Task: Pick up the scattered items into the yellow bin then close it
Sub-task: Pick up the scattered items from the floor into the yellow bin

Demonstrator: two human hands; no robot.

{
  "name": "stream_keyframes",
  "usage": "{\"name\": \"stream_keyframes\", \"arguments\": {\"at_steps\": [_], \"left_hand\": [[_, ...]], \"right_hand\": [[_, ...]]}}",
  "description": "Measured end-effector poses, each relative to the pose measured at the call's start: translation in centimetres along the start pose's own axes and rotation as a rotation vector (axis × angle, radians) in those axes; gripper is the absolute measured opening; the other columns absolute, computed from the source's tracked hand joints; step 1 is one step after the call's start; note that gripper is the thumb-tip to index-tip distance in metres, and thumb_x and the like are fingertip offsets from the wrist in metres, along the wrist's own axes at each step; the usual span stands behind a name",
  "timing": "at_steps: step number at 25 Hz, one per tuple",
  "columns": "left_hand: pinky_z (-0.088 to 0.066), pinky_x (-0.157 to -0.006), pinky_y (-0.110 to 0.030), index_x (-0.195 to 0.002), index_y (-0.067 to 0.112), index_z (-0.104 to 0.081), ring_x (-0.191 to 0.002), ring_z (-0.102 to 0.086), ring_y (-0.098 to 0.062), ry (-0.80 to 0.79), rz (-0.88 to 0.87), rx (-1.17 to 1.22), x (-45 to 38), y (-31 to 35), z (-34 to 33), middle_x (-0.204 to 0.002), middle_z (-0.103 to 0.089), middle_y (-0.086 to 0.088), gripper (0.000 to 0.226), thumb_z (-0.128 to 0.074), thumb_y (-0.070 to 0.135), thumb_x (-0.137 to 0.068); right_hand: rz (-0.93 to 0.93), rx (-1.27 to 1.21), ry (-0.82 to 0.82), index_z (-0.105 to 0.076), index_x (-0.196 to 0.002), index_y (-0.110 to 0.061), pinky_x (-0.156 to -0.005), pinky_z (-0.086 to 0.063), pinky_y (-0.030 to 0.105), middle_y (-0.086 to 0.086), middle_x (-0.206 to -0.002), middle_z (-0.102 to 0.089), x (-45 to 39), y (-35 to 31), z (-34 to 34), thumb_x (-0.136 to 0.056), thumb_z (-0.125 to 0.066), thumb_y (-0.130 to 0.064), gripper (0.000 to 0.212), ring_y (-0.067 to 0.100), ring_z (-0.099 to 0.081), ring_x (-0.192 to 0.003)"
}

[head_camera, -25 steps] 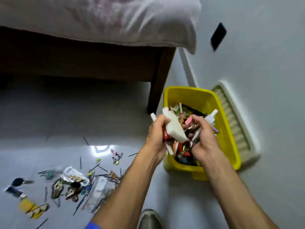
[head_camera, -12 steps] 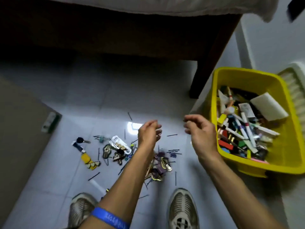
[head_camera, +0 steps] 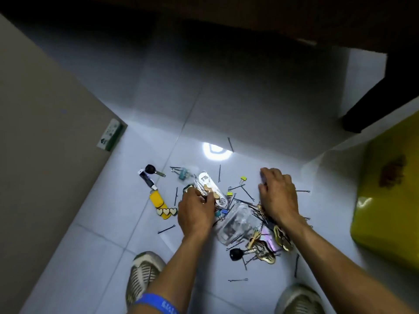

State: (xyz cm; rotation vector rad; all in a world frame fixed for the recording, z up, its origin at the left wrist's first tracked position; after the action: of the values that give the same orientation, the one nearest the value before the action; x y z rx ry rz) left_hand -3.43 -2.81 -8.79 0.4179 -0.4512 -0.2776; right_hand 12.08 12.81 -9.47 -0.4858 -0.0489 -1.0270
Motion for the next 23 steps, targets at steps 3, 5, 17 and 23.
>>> {"name": "stream_keyframes", "arguments": {"at_steps": [3,5,17,23], "left_hand": [[-0.051,-0.075,-0.038,-0.099,0.018,-0.058,-0.091,-0.059,-0.023,0.031,-0.032,-0.061,-0.9,0.6,-0.9,-0.098,-0.062,0.001,0.037,-0.066,0.050,-0.082],[-0.053,-0.075,-0.038,-0.091,0.016,-0.064,-0.087,-0.061,-0.024,0.018,-0.005,-0.055,-1.6,0.8,-1.5,-0.094,-0.066,-0.001,0.030,-0.069,0.043,-0.079],[-0.041,-0.065,-0.033,-0.087,0.023,-0.056,-0.080,-0.059,-0.028,0.000,0.002,0.120,-1.5,-0.9,2.1,-0.089,-0.062,0.000,0.014,-0.045,0.014,-0.086],[-0.038,-0.068,-0.033,-0.102,0.016,-0.059,-0.076,-0.052,-0.031,-0.019,-0.062,-0.233,-2.5,-7.6,5.7,-0.114,-0.043,-0.005,0.013,-0.058,0.020,-0.089]], "right_hand": [[0.012,-0.058,0.029,-0.057,-0.096,-0.015,-0.065,-0.038,0.032,0.007,-0.098,-0.060,0.3,-0.3,-0.8,-0.093,-0.051,-0.008,0.009,0.026,-0.052,-0.084],[-0.040,-0.184,0.028,-0.054,-0.089,-0.018,-0.062,-0.042,0.033,0.003,-0.087,-0.063,0.6,-0.5,-1.0,-0.091,-0.053,-0.008,0.010,0.023,-0.054,-0.077],[-0.348,-0.527,0.077,-0.063,-0.091,-0.033,-0.058,-0.041,0.022,-0.012,-0.087,-0.067,3.8,1.1,0.3,-0.085,-0.056,-0.019,0.017,0.007,-0.061,-0.069],[0.134,-0.195,-0.100,-0.061,-0.113,-0.025,-0.075,-0.053,0.036,-0.003,-0.113,-0.063,4.4,-7.0,-3.3,-0.094,-0.054,-0.028,0.021,0.021,-0.064,-0.088]]}}
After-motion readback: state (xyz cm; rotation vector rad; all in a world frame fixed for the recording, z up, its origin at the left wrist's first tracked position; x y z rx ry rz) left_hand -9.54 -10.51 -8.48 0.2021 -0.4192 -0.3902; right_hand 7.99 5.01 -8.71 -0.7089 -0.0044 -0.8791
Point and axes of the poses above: each hand's wrist, its own x-axis away from the middle knuckle, its own z-axis out of the back of the hand, y = z × x, the point moved 3 cm from there along -x, towards the middle knuckle
